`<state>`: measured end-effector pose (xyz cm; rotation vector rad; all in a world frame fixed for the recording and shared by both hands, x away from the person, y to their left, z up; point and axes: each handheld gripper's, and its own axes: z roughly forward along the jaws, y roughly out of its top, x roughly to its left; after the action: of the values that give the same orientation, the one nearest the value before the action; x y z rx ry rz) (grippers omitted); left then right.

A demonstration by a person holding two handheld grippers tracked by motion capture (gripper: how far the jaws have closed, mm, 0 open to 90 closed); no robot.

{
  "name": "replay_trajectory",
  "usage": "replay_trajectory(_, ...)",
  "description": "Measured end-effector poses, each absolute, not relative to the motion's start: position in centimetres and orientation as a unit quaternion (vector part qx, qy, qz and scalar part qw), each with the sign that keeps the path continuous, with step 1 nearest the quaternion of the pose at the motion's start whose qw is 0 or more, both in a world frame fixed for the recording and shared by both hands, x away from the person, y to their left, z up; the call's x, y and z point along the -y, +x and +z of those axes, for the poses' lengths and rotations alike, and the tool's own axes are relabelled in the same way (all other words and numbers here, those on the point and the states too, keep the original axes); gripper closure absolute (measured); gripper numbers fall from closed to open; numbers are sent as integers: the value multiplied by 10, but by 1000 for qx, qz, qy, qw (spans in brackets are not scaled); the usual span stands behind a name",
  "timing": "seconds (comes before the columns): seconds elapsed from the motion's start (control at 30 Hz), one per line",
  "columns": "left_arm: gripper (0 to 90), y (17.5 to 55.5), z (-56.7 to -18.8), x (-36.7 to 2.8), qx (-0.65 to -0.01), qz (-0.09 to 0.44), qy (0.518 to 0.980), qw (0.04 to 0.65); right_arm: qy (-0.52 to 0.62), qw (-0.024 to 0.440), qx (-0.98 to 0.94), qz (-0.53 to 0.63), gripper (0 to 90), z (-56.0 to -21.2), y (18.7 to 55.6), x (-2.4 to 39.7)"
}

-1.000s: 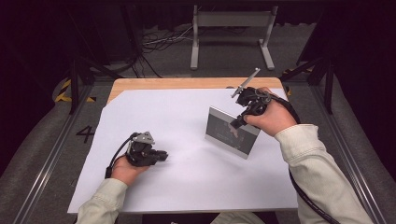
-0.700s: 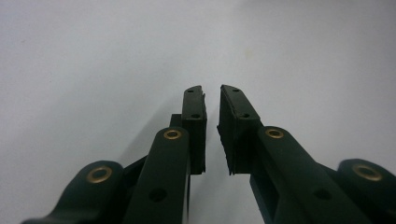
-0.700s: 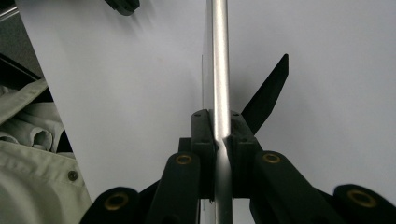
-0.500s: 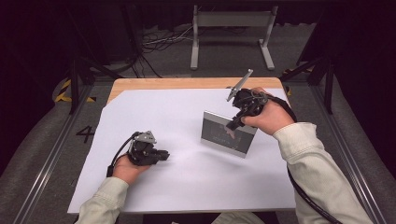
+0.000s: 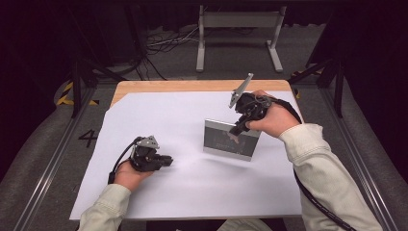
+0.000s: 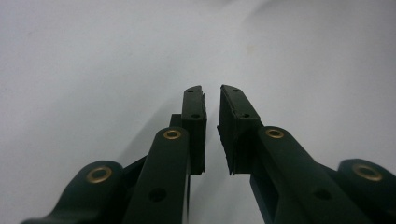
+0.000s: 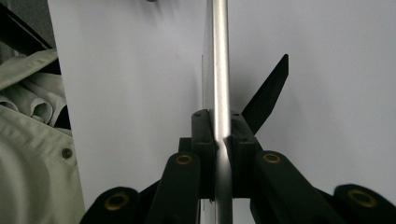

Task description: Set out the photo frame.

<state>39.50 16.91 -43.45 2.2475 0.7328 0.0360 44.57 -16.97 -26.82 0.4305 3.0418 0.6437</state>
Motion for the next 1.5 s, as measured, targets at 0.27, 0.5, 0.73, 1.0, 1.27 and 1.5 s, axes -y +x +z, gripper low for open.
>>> replay_trajectory(0.27,804,391,-435,-176,-298,15,876,379,92,-4,-975,204,840,-272,449,162)
replay_trajectory(0.5,802,390,-436,-178,-300,14,875,379,62,-14,-977,201,840,-278,454,159)
replay_trajectory(0.73,801,390,-435,-177,-298,14,876,378,33,-11,-979,199,840,-282,456,158)
replay_trajectory(1.0,796,391,-435,-175,-298,13,877,378,1,-9,-981,194,840,-286,458,156)
replay_trajectory(1.27,793,392,-436,-175,-296,13,878,377,-10,-14,-982,190,840,-290,461,156)
replay_trajectory(1.5,791,391,-436,-175,-296,13,877,377,-14,-13,-983,184,840,-293,464,156)
